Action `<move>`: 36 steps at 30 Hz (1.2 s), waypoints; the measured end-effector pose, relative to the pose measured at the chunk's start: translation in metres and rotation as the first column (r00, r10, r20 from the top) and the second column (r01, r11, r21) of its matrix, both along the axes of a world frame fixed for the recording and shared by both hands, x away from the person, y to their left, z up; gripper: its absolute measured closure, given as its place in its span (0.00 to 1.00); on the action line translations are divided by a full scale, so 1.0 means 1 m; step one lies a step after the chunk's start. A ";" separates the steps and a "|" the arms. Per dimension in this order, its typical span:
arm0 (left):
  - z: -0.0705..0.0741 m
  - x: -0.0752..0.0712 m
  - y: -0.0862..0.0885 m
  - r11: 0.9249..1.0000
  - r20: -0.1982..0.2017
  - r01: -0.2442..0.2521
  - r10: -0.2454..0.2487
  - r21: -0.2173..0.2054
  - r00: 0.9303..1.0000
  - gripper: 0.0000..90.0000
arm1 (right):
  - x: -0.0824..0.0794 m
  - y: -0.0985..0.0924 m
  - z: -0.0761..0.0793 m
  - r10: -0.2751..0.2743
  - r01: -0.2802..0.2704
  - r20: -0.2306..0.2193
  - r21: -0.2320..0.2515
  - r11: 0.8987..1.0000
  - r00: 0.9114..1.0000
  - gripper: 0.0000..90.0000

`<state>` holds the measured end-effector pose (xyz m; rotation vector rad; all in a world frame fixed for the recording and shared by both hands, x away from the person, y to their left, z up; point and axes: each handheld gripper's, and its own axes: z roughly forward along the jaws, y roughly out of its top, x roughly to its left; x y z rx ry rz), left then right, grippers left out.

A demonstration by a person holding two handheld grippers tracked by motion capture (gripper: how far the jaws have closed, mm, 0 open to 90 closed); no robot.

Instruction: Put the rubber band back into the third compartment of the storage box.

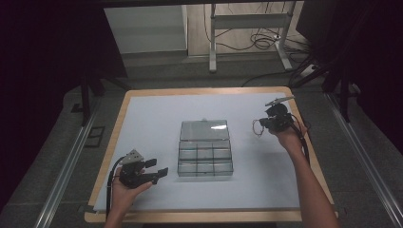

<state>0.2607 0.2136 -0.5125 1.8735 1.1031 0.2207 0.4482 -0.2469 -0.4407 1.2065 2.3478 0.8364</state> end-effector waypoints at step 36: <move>-0.003 0.001 -0.002 1.000 -0.009 0.004 -0.003 0.008 1.000 0.36 | -0.022 0.013 0.019 0.095 -0.100 0.039 0.131 0.986 0.995 0.97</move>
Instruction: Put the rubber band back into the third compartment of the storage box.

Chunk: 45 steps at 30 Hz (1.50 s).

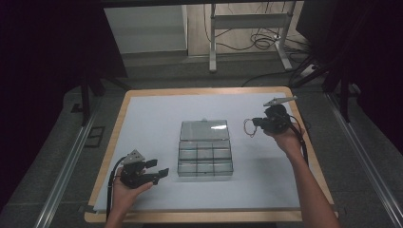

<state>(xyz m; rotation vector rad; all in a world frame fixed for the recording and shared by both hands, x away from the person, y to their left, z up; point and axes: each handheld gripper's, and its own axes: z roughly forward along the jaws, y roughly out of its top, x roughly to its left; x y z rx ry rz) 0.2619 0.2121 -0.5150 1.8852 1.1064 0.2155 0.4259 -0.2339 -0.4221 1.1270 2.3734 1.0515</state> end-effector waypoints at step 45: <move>-0.002 0.001 -0.002 1.000 -0.011 0.003 -0.003 0.010 1.000 0.34 | -0.024 0.026 0.007 0.116 -0.118 0.038 0.051 0.992 0.993 0.97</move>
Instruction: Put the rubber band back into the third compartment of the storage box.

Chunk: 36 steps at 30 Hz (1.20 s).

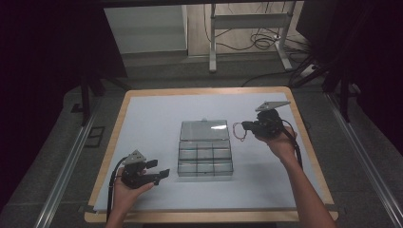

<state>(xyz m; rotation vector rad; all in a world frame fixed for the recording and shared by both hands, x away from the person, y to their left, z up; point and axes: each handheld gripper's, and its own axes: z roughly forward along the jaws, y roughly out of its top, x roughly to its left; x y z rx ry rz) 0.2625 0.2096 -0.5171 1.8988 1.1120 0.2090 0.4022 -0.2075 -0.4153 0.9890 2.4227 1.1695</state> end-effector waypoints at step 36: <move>-0.001 0.000 -0.003 1.000 -0.006 0.007 -0.007 0.014 1.000 0.34 | -0.010 0.028 -0.010 0.080 -0.080 -0.012 -0.014 0.997 0.997 0.97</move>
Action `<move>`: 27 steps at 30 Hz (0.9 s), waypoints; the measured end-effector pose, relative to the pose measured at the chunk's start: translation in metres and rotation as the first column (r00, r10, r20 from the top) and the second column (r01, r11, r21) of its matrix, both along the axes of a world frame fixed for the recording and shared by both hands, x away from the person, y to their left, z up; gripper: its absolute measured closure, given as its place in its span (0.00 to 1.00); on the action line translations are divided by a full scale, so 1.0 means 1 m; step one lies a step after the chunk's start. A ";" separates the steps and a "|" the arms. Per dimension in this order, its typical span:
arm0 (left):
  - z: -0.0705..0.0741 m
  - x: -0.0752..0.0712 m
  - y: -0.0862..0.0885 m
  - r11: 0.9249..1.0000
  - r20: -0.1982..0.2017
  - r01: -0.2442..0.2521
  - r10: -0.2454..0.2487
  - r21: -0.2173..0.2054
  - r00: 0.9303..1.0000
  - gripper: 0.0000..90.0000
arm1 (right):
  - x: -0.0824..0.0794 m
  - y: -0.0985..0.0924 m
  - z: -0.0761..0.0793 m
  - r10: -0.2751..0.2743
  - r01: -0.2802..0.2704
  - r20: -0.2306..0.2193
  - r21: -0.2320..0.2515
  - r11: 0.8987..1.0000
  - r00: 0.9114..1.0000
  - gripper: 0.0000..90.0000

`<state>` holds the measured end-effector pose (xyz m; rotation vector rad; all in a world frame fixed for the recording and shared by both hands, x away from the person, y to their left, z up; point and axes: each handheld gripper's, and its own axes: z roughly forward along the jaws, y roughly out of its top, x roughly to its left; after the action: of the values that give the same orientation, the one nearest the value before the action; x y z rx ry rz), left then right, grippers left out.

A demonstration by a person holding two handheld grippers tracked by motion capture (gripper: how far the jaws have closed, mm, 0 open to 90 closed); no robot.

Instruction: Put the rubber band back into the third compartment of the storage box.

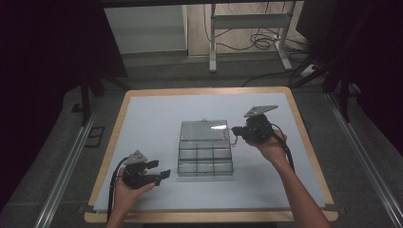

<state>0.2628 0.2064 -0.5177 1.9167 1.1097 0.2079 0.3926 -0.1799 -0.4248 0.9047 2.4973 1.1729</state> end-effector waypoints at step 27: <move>-0.003 0.001 0.001 1.000 -0.014 0.001 -0.001 -0.004 1.000 0.33 | -0.002 0.032 -0.016 0.066 -0.067 -0.033 -0.023 0.997 0.997 0.97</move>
<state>0.2641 0.2072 -0.5202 1.9176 1.1176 0.1917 0.3902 -0.1477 -0.4412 0.8470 2.5800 1.1542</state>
